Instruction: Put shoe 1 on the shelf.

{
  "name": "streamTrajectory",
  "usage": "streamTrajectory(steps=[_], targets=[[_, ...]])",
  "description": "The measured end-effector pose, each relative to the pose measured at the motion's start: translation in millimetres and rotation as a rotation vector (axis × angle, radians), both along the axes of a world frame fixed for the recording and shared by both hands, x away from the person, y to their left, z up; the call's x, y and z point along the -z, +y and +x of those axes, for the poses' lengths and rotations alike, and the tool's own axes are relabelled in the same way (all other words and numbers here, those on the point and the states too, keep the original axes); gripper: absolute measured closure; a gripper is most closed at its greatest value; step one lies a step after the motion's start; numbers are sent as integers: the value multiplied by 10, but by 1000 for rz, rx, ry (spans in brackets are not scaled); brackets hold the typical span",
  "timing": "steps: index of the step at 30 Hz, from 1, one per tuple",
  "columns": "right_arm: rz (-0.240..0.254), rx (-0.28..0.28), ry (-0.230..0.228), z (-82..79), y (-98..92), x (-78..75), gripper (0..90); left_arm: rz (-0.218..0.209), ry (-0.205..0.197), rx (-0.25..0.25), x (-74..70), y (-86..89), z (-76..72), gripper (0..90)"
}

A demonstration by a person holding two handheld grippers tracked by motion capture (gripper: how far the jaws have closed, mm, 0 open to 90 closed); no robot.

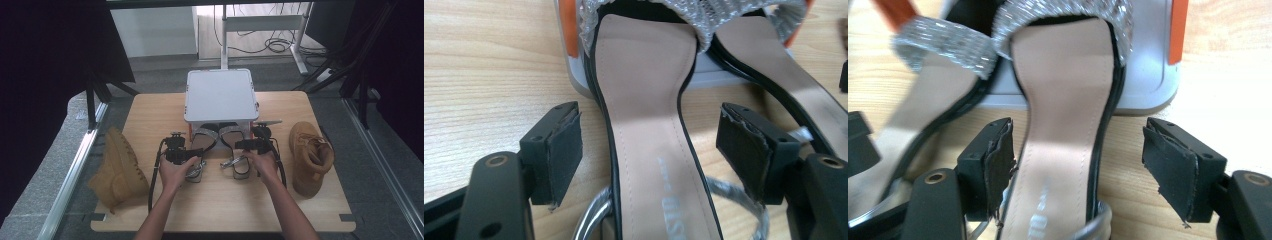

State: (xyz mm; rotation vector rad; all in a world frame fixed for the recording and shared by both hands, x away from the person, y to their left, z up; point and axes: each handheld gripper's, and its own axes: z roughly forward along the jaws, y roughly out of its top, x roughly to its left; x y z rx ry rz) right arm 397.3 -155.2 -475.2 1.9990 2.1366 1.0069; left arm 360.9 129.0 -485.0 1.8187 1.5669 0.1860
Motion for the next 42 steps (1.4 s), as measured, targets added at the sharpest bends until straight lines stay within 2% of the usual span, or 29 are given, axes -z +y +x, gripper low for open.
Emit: streamTrajectory(steps=[4, 5, 6, 7, 10, 12, 15, 19, 21, 23, 26, 29, 30, 32, 39, 42], targets=[[41, -35, -58, -99, -65, -126, 300, -22, -58, 29, -79, 36, -90, 285], [41, -35, -58, -99, -65, -126, 300, -22, -58, 29, -79, 36, -90, 298], [58, -59, -86, -166, -95, -180, 305, -29, -82, 68, -132, 47, -142, 296], [62, -70, -96, -201, -111, -195, 305, -22, -97, 72, -156, 54, -171, 295], [79, -98, -120, -316, -163, -211, 305, -29, -111, 88, -197, 88, -229, 289], [76, -108, -129, -356, -187, -206, 305, -18, -123, 102, -225, 119, -298, 285], [70, -130, -151, -524, -289, -138, 305, -10, -120, 133, -215, 170, -411, 277], [30, -156, -184, -663, -366, -58, 305, 7, -160, 112, -181, 209, -518, 300], [15, -162, -193, -723, -400, -7, 305, 2, -142, 125, -152, 225, -548, 291], [18, -162, -197, -759, -418, 24, 305, 5, -140, 125, -139, 234, -567, 290], [20, -168, -214, -881, -462, 109, 300, -10, -107, 145, -100, 287, -643, 271], [17, -170, -217, -929, -482, 138, 294, -9, -103, 149, -75, 300, -681, 262], [12, -171, -239, -983, -508, 174, 294, -6, -106, 134, -48, 311, -725, 269], [-1, -170, -254, -1038, -528, 208, 293, -4, -98, 137, -32, 311, -739, 267], [-3, -158, -277, -1171, -604, 263, 293, 9, -73, 141, 69, 284, -814, 239], [9, -145, -278, -1215, -642, 321, 293, 43, -78, 141, 141, 221, -860, 208]])
